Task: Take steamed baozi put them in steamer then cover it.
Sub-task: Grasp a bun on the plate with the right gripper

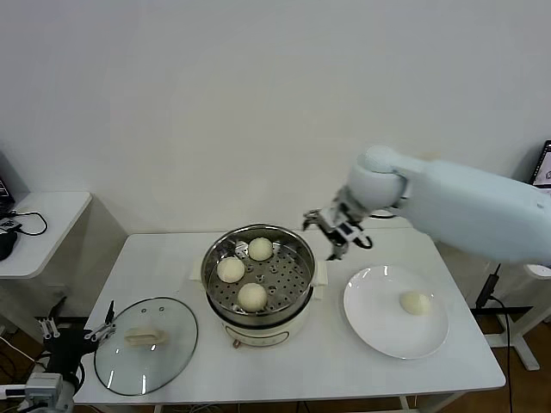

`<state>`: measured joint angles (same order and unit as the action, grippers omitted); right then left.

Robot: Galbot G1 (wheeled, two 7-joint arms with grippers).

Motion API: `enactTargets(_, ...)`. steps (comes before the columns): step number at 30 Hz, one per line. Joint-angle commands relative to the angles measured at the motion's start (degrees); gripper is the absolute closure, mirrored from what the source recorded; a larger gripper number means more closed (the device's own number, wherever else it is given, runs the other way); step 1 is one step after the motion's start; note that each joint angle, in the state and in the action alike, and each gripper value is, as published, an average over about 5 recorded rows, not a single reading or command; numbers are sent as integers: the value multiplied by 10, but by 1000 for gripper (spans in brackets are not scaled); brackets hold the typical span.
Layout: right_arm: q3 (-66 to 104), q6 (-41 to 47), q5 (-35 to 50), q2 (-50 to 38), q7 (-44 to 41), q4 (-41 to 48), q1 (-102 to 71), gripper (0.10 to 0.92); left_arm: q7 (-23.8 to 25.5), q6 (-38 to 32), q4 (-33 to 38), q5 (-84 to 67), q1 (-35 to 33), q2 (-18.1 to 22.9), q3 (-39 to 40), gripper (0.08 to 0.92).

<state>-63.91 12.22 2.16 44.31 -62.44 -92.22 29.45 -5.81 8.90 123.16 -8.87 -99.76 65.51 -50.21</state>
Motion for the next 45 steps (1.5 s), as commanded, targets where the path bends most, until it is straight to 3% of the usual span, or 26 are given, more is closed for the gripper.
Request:
enactTargets(1,61,63,-36,-185,-15,-14,-103,203,0,1,0,0,4,-1,4,177)
enactTargets(9,198,39,-91,-221,-14,21,-280,203,0,1,1,3,2,0,9,177)
enactTargets(17,309,24,-142,-201,-10,80,-396,203,0,1,4,4,-4,3,8,177)
enactTargets(45,349,9,-200,-65,16,233,-449,203,1,2,5,7,-11,7,1,177)
